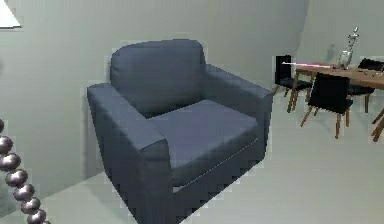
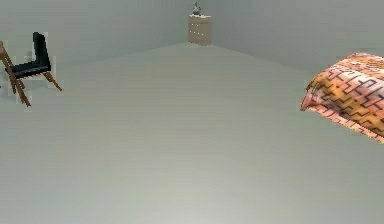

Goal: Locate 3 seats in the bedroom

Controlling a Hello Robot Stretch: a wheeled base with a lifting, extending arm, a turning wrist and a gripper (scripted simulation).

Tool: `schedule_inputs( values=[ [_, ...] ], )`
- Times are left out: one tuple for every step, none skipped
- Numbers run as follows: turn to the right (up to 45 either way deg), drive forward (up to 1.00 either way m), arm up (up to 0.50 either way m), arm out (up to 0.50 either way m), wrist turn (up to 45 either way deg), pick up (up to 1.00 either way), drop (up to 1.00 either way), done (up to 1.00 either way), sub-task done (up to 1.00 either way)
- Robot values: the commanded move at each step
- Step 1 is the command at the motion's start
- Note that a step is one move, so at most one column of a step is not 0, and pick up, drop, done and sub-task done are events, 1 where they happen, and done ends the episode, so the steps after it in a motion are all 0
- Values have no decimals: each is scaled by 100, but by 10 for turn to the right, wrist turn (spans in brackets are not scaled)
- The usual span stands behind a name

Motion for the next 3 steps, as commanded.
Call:
schedule_inputs(
  values=[
    [0, 0, 0, 0, 0, 0, 0, 0, 100],
    [450, 0, 0, 0, 0, 0, 0, 0, 0],
    [30, 0, 0, 0, 0, 0, 0, 0, 0]
  ],
)
